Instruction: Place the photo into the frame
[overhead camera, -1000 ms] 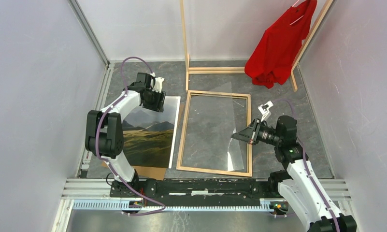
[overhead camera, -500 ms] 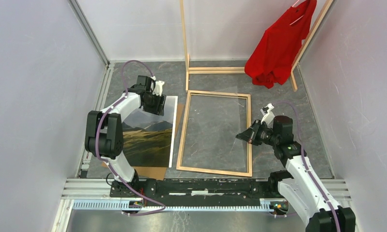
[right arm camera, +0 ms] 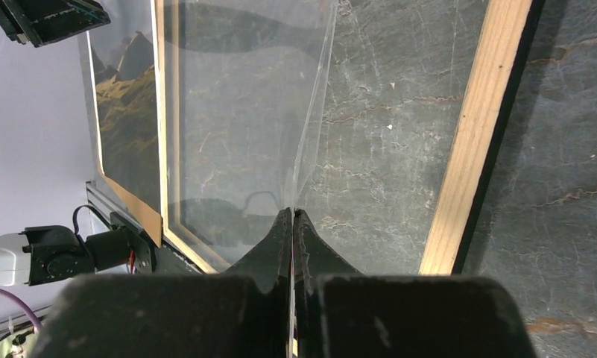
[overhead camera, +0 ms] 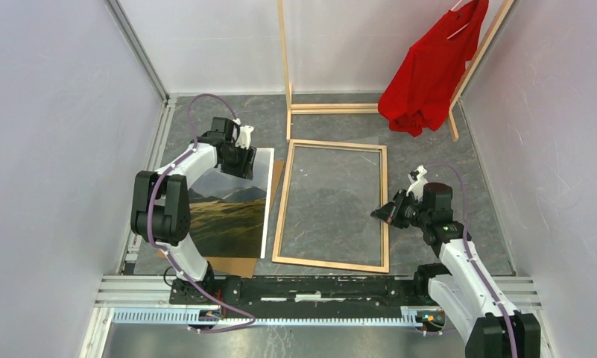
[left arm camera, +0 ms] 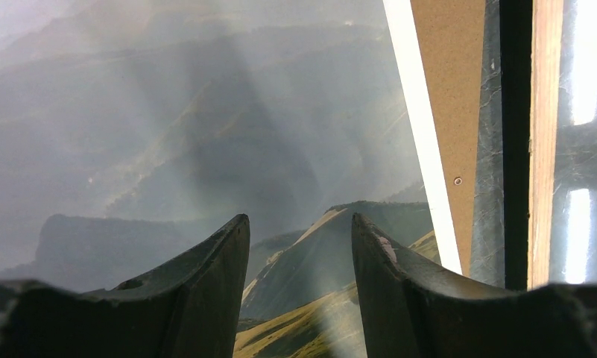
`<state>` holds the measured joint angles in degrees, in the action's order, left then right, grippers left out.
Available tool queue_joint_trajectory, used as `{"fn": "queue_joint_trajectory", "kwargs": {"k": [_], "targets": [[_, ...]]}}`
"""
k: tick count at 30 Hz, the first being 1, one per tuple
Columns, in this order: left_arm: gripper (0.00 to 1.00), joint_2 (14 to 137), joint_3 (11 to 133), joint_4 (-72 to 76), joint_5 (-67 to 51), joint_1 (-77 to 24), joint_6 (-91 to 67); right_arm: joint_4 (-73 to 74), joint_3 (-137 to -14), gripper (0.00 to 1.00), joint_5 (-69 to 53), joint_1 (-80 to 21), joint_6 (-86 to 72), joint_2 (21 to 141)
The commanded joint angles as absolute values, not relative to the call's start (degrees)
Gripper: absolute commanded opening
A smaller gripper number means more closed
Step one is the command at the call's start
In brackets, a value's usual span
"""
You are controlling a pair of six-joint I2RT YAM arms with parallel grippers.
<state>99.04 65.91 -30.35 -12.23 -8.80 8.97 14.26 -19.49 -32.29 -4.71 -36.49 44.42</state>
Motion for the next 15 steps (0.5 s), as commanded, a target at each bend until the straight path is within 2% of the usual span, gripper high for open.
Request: {"fn": "queue_joint_trajectory", "kwargs": {"k": [1, 15], "targets": [[0.6, 96.8, 65.9, -30.2, -13.2, -8.7, 10.3, 11.8, -19.1, 0.0, -32.9, -4.3, -34.2, 44.7], [0.6, 96.5, 65.9, -29.9, -10.6, -10.4, 10.5, 12.9, -18.3, 0.0, -32.5, -3.1, -33.9, 44.3]]}}
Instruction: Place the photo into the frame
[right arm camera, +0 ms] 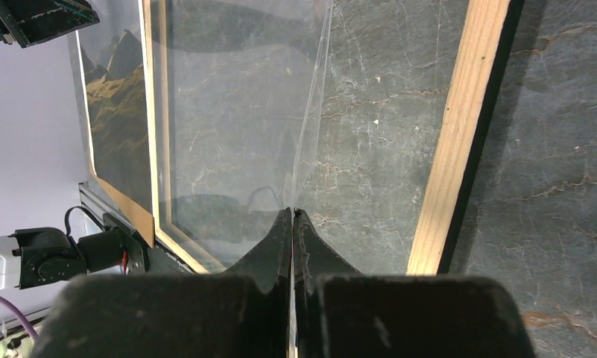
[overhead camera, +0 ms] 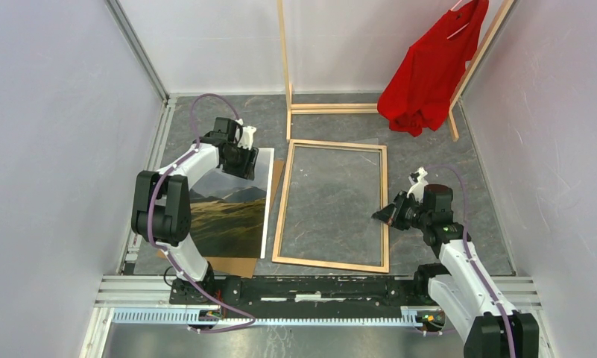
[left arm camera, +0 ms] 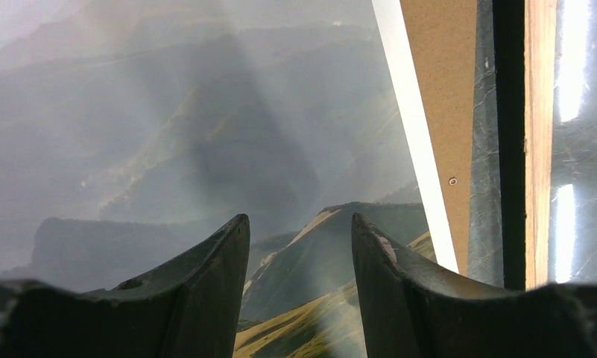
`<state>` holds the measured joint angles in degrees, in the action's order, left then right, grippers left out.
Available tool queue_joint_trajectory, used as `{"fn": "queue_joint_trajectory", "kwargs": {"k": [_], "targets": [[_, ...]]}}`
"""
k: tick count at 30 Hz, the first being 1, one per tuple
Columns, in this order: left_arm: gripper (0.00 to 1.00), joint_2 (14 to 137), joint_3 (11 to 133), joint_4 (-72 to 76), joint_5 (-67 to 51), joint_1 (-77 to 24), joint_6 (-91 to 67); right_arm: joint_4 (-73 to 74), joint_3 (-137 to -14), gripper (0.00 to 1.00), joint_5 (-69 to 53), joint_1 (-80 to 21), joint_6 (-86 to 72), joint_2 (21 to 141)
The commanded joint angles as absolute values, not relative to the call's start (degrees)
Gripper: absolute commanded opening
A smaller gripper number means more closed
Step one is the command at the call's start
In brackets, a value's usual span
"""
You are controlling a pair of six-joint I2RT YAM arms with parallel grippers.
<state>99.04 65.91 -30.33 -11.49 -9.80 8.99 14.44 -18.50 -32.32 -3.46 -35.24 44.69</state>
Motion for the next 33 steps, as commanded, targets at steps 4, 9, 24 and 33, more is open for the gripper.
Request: {"fn": "queue_joint_trajectory", "kwargs": {"k": [4, 9, 24, 33], "targets": [[0.6, 96.3, 65.9, -29.9, -10.6, -10.7, 10.5, 13.8, -18.3, 0.0, -32.2, -3.0, -33.7, 44.2], [0.6, 96.3, 66.0, -29.9, -10.2, -11.0, 10.8, 14.1, -18.2, 0.0, -32.2, -2.7, -33.8, 44.1], [0.6, 96.2, 66.3, -30.0, -10.3, -11.2, 10.6, 15.8, -17.9, 0.0, -32.6, -2.3, -33.6, 42.6], [0.6, 96.2, 65.9, -29.9, -10.5, -11.6, 10.8, 15.5, -16.9, 0.0, -33.4, -2.1, -33.8, 42.2]]}}
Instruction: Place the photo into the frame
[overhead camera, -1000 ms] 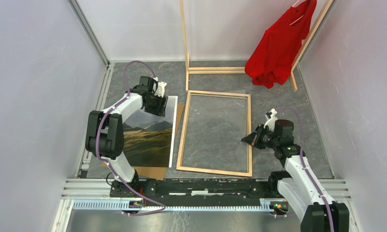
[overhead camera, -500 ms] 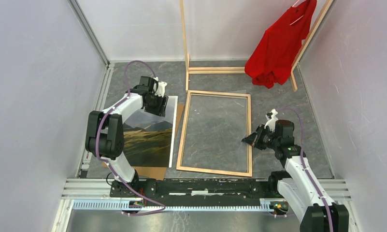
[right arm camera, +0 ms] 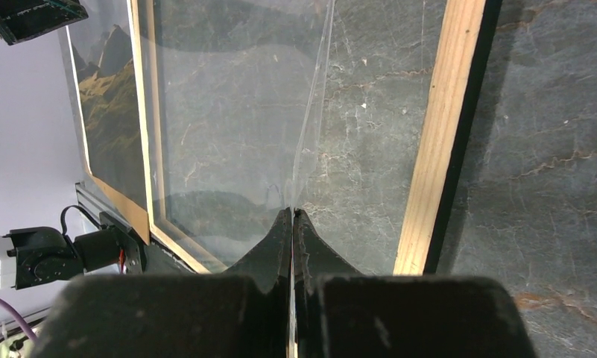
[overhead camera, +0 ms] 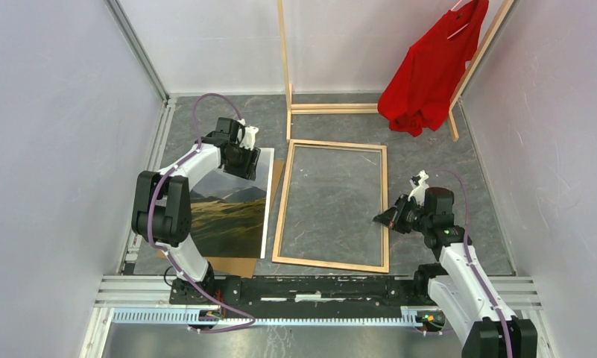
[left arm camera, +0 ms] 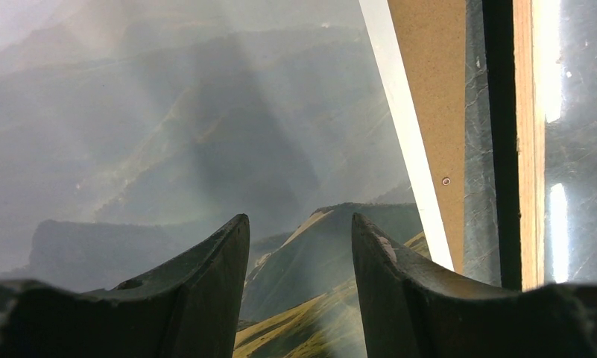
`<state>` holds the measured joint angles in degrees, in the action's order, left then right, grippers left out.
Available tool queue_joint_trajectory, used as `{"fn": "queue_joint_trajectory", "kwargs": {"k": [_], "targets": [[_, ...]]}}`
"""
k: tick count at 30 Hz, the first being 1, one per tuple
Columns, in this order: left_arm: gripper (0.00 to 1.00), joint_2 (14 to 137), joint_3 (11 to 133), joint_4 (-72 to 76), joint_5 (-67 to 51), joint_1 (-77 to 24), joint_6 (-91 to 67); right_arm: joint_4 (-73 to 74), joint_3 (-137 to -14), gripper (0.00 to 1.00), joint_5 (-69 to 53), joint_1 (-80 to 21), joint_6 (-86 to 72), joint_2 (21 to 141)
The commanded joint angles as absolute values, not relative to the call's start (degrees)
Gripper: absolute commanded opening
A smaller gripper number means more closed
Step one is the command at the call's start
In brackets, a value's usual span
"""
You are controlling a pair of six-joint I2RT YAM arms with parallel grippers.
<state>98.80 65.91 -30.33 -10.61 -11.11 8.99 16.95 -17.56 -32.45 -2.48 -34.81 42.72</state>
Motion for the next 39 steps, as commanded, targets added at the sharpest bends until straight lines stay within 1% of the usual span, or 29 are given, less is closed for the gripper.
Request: {"fn": "queue_joint_trajectory", "kwargs": {"k": [1, 13, 32, 39], "targets": [[0.6, 96.2, 65.8, -29.9, -10.5, -11.6, 10.7, 15.5, -16.9, 0.0, -33.4, -2.2, -33.8, 42.2], [0.6, 96.1, 65.3, -29.8, -10.6, -12.0, 10.8, 14.1, -15.1, 0.0, -32.8, -2.0, -35.0, 41.1], [0.6, 95.8, 63.3, -28.6, -7.7, -13.7, 11.4, 11.3, -12.9, 0.0, -28.1, -1.3, -38.4, 39.5], [0.6, 95.4, 63.0, -28.6, -7.6, -14.4, 11.5, 9.6, -12.3, 0.0, -29.0, -1.2, -38.8, 40.5]]}}
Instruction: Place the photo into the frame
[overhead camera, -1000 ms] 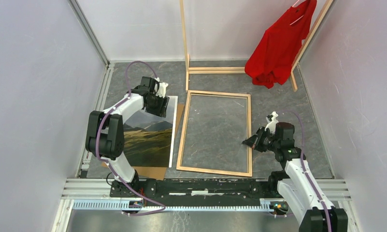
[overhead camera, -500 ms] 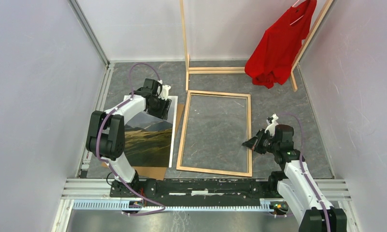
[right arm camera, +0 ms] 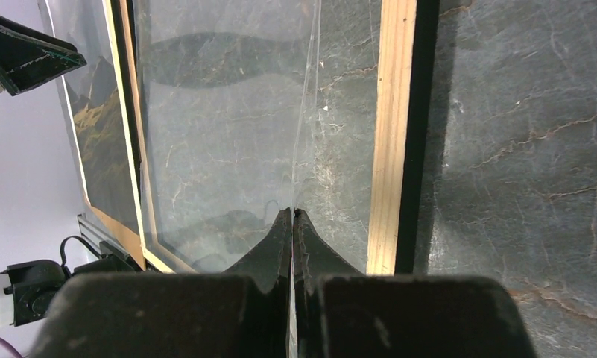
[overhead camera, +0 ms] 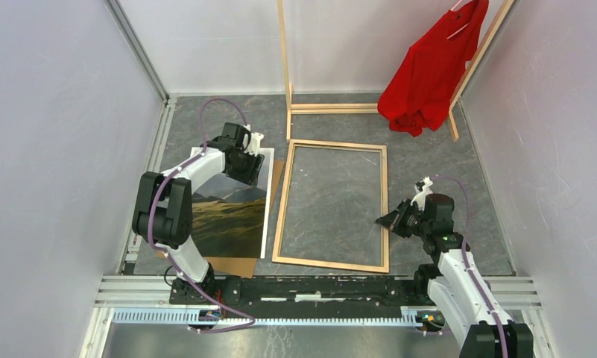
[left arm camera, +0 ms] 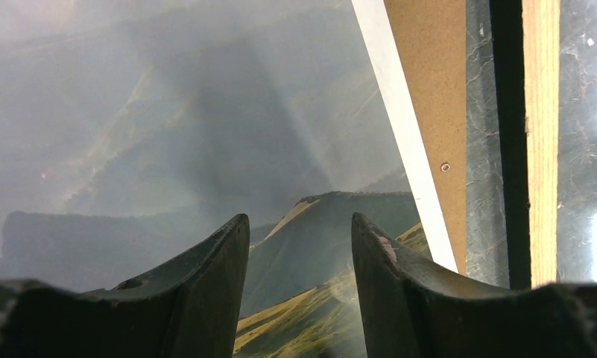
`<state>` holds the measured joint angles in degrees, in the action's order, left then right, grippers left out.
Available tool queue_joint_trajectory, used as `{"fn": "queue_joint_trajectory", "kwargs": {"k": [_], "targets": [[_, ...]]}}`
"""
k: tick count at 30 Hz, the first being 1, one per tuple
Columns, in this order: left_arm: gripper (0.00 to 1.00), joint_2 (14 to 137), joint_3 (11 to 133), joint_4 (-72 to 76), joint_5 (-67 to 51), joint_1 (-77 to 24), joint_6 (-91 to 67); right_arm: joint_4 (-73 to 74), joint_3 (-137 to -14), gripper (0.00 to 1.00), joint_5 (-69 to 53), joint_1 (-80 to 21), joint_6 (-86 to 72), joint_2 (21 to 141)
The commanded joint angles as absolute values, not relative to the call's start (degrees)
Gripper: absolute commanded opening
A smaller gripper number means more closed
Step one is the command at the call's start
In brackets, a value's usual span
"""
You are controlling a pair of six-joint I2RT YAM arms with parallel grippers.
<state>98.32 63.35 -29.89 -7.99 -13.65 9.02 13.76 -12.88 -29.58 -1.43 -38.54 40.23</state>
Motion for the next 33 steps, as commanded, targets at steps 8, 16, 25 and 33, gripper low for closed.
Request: {"fn": "queue_joint_trajectory", "kwargs": {"k": [8, 16, 25, 33], "targets": [[0.6, 97.0, 62.9, -28.2, -6.5, -17.9, 11.4, 7.0, -13.8, 0.0, -31.9, -1.2, -35.9, 39.5], [0.59, 99.8, 64.8, -27.5, -7.4, -19.8, 10.9, 1.8, -15.0, 0.0, -37.9, -1.2, -35.2, 35.3], [0.59, 102.4, 64.9, -26.6, -7.4, -22.5, 10.6, -2.6, -13.3, 0.0, -41.0, -1.2, -37.8, 35.5], [0.58, 103.1, 63.9, -25.6, -7.4, -24.0, 10.2, -17.7, -11.3, 0.0, -48.5, -1.2, -52.0, 35.0]]}}
